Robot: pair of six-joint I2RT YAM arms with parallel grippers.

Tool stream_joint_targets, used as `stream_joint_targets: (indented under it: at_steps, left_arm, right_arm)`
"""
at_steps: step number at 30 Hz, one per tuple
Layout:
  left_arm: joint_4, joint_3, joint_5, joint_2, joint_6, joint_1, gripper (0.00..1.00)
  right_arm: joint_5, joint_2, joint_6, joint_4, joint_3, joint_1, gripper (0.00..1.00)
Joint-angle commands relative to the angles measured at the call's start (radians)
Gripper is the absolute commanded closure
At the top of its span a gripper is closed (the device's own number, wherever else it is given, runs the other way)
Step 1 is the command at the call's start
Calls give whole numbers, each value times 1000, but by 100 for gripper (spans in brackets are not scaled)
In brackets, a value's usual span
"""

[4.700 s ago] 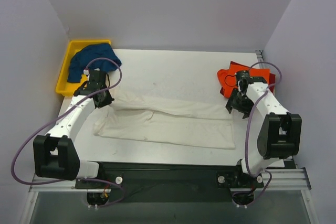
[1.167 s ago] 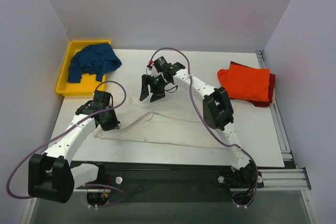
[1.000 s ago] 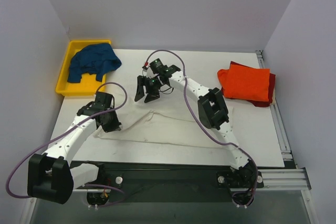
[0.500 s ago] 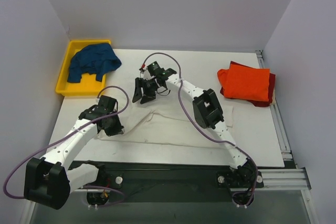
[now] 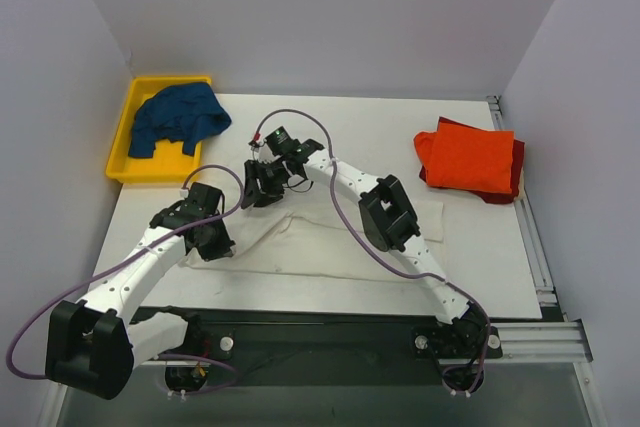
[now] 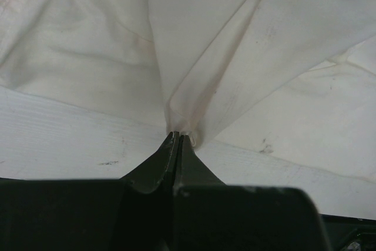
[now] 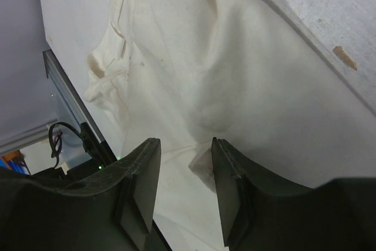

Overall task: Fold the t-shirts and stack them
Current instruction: Fold the other side of the tshirt into a rectangle

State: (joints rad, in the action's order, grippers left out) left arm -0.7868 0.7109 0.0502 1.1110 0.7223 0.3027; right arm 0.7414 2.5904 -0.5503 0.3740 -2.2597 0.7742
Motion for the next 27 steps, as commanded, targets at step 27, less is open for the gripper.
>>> stream_joint_targets:
  at_steps: [27]
  left_arm:
    - [18, -5, -50, 24, -15, 16, 93]
  right_arm:
    - [-8, -144, 145, 62, 130, 8, 100]
